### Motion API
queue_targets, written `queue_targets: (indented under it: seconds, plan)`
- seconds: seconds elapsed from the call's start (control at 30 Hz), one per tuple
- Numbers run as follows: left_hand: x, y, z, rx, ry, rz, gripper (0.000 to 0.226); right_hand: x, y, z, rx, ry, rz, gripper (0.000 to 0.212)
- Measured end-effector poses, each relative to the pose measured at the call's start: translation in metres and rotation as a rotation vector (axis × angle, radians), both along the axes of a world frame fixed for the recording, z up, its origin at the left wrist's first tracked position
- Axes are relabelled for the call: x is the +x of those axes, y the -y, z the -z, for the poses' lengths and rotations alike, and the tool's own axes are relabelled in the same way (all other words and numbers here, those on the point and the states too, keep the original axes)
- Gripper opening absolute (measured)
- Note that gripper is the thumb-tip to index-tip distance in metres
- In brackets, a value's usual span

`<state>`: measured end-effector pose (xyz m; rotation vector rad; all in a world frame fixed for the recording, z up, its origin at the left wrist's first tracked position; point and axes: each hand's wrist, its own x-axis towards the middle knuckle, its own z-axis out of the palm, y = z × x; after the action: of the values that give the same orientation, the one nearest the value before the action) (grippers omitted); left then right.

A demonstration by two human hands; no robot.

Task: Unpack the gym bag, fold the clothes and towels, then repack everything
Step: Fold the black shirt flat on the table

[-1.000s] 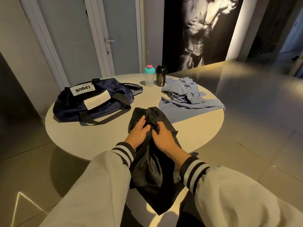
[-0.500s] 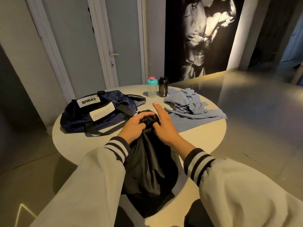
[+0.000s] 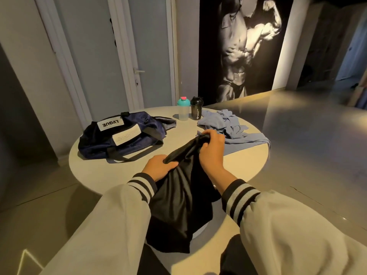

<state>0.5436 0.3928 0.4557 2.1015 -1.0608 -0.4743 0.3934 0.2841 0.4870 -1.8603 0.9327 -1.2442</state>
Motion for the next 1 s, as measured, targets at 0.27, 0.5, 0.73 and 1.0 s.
queue_targets:
  seconds: [0.27, 0.5, 0.73, 1.0]
  plan:
    - [-0.035, -0.012, -0.007, -0.306, 0.150, -0.093, 0.028, -0.057, -0.002, 0.042, -0.049, -0.472, 0.113, 0.060]
    - [-0.039, -0.036, -0.022, -0.401, 0.100, -0.070, 0.020, -0.051, -0.029, 0.042, 0.038, -0.506, -0.245, 0.049]
    - [-0.034, -0.058, -0.036, -0.406, 0.167, -0.198, 0.013, -0.029, -0.057, 0.014, 0.097, -0.674, -0.514, 0.032]
    - [-0.031, -0.063, -0.047, -0.276, 0.258, -0.144, 0.018, -0.033, -0.043, 0.000, -0.153, -0.220, -0.026, 0.040]
